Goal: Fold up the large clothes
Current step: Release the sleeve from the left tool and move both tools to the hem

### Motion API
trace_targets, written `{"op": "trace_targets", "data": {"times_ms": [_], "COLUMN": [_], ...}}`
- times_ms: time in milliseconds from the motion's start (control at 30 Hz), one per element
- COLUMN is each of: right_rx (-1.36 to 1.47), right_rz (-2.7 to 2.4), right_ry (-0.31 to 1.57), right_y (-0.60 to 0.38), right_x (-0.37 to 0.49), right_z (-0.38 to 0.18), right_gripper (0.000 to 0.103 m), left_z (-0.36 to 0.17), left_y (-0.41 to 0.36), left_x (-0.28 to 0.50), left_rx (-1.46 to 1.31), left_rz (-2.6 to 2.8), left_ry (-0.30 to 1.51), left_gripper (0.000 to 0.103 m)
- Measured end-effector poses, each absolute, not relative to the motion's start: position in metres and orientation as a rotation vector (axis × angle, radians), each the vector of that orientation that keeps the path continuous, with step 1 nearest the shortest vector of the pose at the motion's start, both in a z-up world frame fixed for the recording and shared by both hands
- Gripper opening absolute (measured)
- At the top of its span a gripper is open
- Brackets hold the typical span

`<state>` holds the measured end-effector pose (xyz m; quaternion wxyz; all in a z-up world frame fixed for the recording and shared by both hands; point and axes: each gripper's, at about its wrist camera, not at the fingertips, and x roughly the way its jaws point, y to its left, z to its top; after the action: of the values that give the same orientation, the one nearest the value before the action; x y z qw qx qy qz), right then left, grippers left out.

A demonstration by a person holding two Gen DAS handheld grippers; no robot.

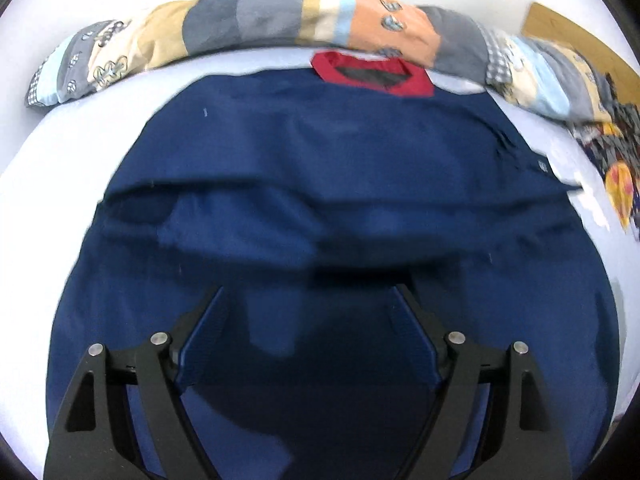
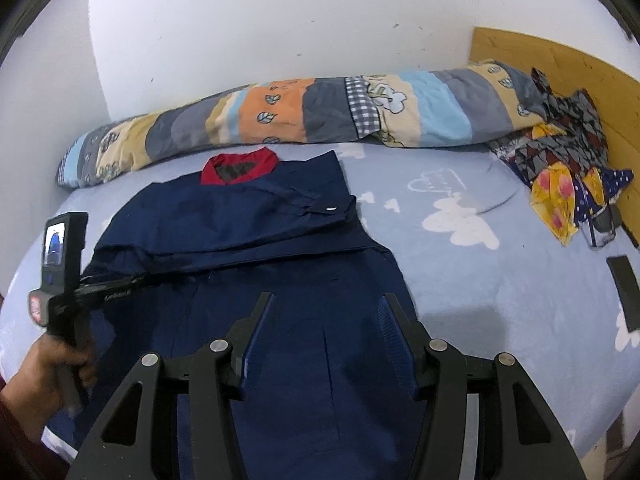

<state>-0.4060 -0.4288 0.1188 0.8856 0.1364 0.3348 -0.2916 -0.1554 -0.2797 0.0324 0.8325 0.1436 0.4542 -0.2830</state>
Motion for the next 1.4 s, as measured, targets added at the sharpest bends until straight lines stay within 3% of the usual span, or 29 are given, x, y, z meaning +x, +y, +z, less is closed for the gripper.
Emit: {"op": "trace_targets", "data": {"times_ms": [500,633,1000,1100,1167,1333,1400], "right_rx": [0.119,0.075,-0.087,-0.121,-0.114,-0.081,-0.089], "right_rz": [-0.584,-0.588,-0.593,-0.617,-0.621,-0.617,-0.617], "right_ry": [0.731,0.742,0.771,0.784,0.786,0.777,0.765], "right_y": [-0.396,-0.384,-0.337,-0.322,-0.314,-0.294,-0.287], "right_x": [-0.384,-0.384,-0.407,-0.414,-0.419,-0.437,-0.444], "right_z": [0.11,0.106,0.08,0.072,0.069,0.06,0.059], "right_gripper": [0.055,0.065,0.062,0.044,0.014,0.001,0.0], "left_z": [0.063,0.066,0.064,0.062,0.061,0.062,0.062], "left_y": [-0.209,-0.178,-0.114,-0.1,-0.095,-0.087,-0.083], "left_x": [-0.234,-0.241,-0.255,-0.26,-0.264,-0.275,-0.276], "left_rx": [0.372,0.347,0.325,0.279,0.27,0.266,0.259], "left_rz": [-0.614,-0.588,-0.52,-0.521,-0.527,-0.55,-0.56], "left_ry": [0.867,0.865,0.846,0.865,0.865,0.85,0.85], "left_gripper": [0.082,0.082,0.082,0.082,0.082,0.082,0.082]}}
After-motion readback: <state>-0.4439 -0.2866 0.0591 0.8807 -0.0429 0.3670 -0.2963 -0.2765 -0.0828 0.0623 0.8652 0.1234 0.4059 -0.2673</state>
